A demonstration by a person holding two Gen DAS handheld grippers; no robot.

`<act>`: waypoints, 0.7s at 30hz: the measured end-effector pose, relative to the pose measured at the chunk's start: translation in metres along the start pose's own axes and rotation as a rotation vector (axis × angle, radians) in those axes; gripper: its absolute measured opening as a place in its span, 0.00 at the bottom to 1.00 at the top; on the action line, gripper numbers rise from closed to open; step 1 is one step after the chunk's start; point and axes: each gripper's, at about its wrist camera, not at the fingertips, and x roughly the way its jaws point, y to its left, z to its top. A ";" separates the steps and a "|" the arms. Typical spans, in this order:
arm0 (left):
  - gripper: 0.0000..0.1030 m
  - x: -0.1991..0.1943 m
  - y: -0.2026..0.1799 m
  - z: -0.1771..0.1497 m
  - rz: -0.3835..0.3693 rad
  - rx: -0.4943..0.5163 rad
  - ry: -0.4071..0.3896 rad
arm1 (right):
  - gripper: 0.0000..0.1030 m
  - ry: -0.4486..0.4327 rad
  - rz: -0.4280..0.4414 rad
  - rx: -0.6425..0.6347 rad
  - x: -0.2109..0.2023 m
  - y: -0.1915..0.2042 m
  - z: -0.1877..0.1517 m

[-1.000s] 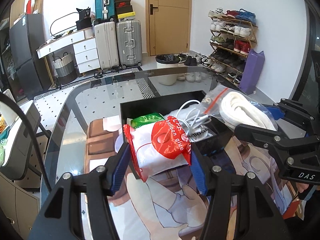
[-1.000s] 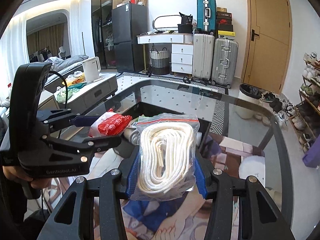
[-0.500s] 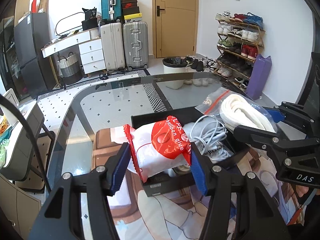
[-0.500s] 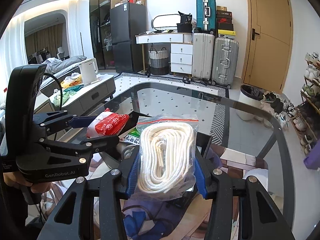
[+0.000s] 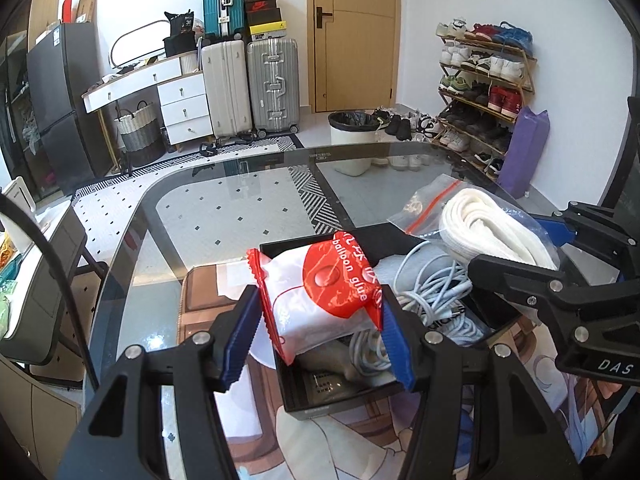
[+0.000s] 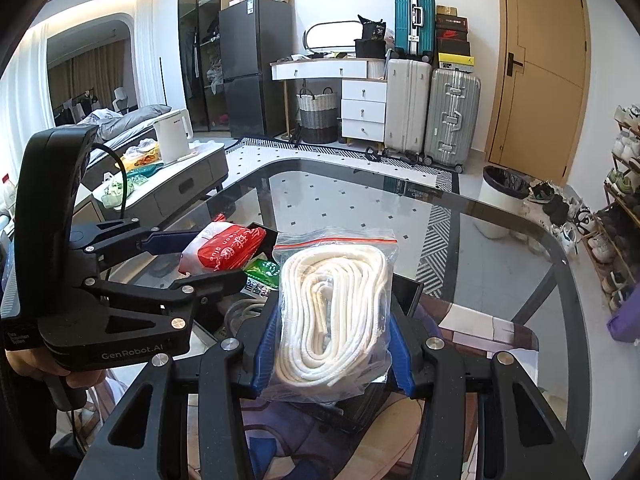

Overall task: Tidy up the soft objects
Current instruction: 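Carry the rope bag and balloon glue packet over the black box with both tools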

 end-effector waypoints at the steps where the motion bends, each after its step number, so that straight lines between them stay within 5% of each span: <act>1: 0.56 0.002 0.000 0.000 0.000 0.000 0.003 | 0.47 0.005 0.001 -0.001 0.002 0.000 0.000; 21: 0.56 0.017 -0.006 -0.001 0.026 0.017 0.024 | 0.47 0.087 -0.008 -0.014 0.047 -0.001 -0.006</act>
